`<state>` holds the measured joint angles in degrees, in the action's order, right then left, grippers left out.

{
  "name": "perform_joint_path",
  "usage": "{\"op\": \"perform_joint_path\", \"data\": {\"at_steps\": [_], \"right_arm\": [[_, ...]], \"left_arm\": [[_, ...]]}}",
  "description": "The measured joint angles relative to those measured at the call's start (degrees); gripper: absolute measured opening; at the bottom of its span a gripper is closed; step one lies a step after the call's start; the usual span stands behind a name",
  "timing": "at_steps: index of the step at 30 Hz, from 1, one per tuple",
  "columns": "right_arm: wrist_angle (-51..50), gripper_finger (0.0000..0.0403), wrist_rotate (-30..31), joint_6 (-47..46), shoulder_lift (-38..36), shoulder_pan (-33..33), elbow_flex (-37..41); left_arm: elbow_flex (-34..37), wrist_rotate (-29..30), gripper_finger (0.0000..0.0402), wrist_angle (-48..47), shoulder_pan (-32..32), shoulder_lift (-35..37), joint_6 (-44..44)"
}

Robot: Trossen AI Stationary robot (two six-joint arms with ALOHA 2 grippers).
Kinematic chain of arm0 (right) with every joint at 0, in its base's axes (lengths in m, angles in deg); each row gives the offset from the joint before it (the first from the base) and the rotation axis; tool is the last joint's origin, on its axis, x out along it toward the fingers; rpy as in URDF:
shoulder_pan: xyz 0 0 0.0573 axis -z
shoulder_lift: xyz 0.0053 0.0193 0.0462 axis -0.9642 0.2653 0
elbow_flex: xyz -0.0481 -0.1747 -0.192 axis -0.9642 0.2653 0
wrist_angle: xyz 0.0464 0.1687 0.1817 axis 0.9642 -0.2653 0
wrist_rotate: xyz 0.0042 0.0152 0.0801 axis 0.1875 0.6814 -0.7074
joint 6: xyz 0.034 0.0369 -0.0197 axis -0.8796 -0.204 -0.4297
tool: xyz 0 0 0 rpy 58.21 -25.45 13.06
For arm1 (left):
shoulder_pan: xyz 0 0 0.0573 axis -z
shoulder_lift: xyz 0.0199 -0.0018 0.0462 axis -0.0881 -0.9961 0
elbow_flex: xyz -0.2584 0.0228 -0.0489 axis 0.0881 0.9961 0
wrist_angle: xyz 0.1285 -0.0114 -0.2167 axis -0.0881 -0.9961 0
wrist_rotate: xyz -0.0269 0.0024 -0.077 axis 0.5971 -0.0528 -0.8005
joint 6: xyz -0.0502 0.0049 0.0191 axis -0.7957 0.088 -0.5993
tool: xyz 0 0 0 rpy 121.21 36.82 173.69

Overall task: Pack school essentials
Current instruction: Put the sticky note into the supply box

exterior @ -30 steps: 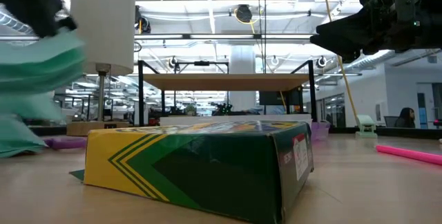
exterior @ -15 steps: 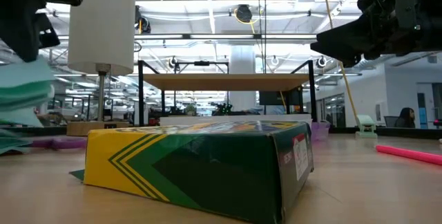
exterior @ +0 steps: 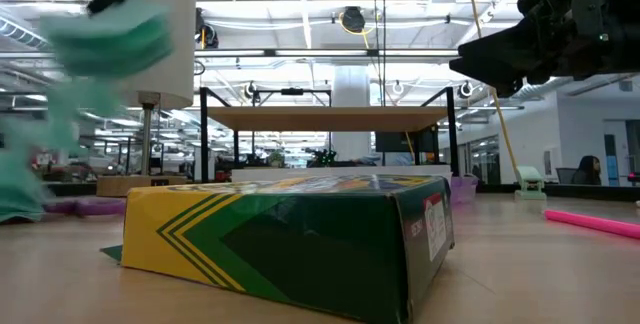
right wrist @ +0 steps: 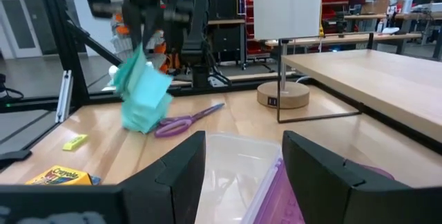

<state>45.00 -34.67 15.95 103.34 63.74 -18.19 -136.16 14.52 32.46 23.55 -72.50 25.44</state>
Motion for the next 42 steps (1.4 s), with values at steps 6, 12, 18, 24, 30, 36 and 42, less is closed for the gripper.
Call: {"op": "perform_joint_path", "data": {"at_steps": [6, 12, 18, 24, 30, 36, 42], "right_arm": [[0.0, 0.0185, 0.0, 0.0, 0.0, 0.0, 0.0], [-1.3, 0.0185, 0.0, 0.0, 0.0, 0.0, 0.0], [-4.0, 0.0185, 0.0, -1.5, 0.0, 0.0, 0.0], [-4.0, 0.0185, 0.0, -3.0, 0.0, 0.0, 0.0], [-1.6, 0.0185, 0.0, -2.5, 0.0, 0.0, 0.0], [1.9, 0.0185, 0.1, 1.0, 0.0, 0.0, 0.0], [2.4, 0.0185, 0.2, 3.8, 0.0, 0.9, 0.0]], "left_arm": [[-8.9, 1.2, 0.0, -2.4, -4.9, 0.0, 6.9], [-10.4, -1.3, 0.0, -3.8, -8.1, 0.0, 7.0], [-2.5, -8.7, 0.0003, -6.0, -4.3, -0.5, -7.3], [5.6, -10.9, 0.0014, -5.2, 1.2, -0.5, -20.9], [13.3, -9.7, 0.0085, 1.3, 4.6, -0.5, -29.2], [21.0, -9.6, 0.0201, 6.2, 5.6, -0.5, -43.2], [23.0, -10.5, 0.028, 11.1, 5.6, -0.5, -44.5]]}}
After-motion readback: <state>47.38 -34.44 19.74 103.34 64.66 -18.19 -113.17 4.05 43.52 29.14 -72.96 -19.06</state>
